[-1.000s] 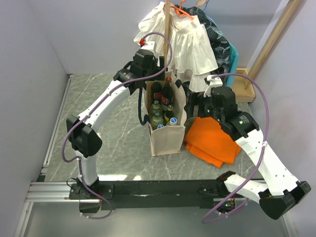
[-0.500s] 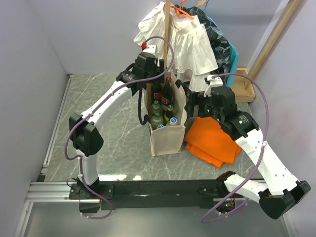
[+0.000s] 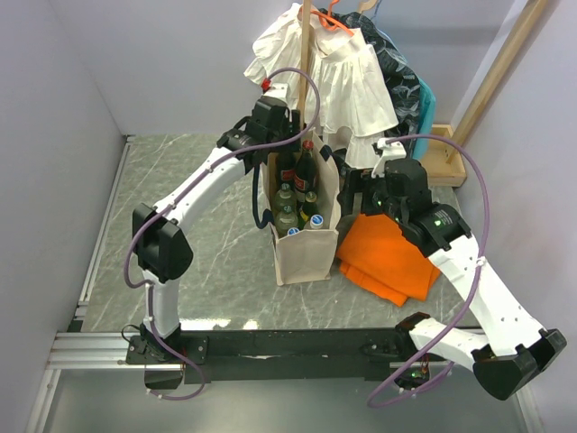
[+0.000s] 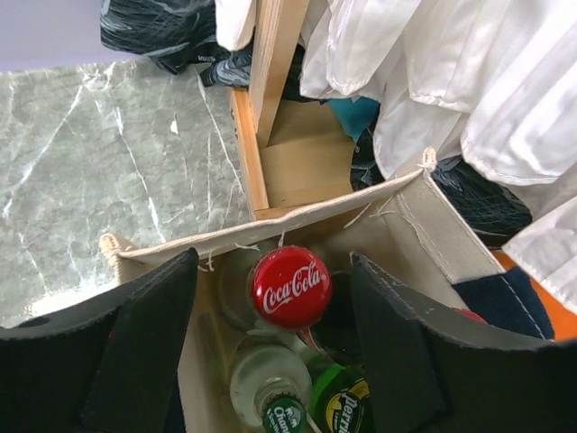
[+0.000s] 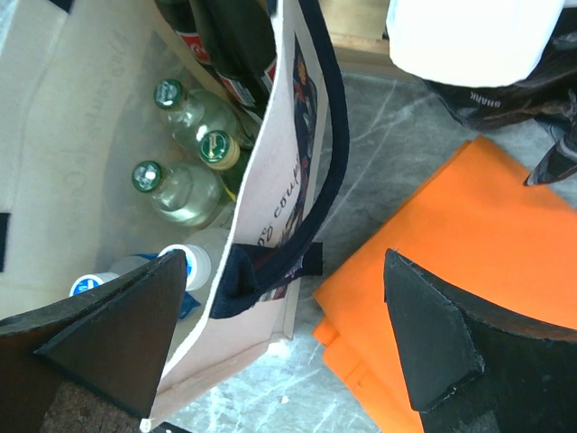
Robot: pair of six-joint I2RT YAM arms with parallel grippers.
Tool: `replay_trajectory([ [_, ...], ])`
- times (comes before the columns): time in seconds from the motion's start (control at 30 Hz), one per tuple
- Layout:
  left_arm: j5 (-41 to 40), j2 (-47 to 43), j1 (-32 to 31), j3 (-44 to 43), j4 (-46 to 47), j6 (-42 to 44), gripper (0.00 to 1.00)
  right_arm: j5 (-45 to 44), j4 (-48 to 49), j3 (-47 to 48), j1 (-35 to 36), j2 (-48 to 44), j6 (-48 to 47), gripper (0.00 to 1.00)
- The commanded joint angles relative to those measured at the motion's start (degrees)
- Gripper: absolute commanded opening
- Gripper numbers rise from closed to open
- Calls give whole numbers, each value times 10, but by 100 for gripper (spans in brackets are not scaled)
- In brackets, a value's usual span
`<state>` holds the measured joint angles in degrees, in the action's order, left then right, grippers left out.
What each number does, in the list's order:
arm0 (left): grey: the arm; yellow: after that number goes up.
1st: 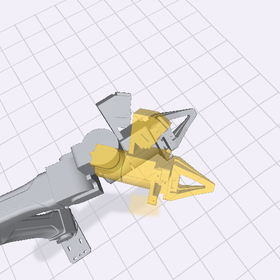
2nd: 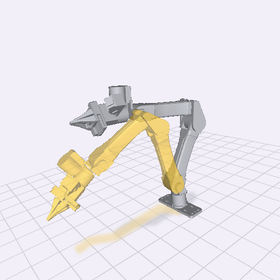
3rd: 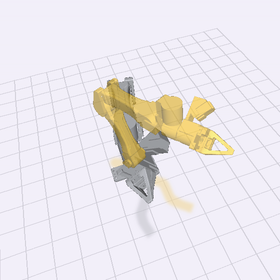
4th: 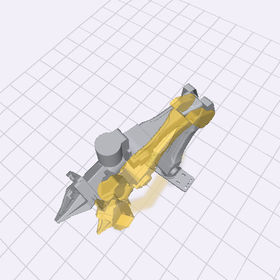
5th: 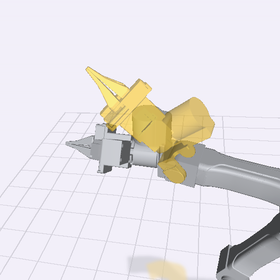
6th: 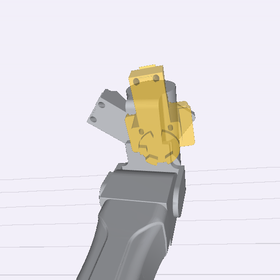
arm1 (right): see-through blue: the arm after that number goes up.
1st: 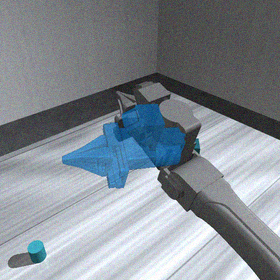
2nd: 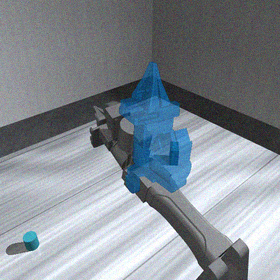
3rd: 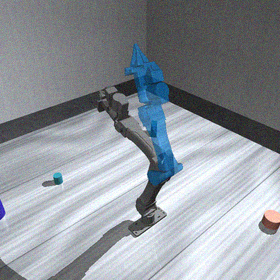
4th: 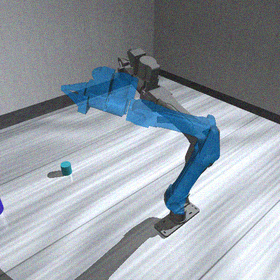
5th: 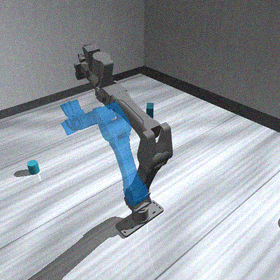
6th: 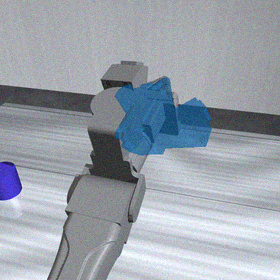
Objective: Take the beverage out of the canvas bag
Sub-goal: Take out the drink from the canvas bag.
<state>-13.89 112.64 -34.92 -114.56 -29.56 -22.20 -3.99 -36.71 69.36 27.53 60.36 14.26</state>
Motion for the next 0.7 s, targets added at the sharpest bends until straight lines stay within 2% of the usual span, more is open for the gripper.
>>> replay_trajectory([
  [0.0,6,5,-1,-20,29,-6,69,-14,10,-12,2,-1,2,95],
  [0.67,4,0,-1,-39,34,-1,55,-15,9,-12,3,8,4,95],
])
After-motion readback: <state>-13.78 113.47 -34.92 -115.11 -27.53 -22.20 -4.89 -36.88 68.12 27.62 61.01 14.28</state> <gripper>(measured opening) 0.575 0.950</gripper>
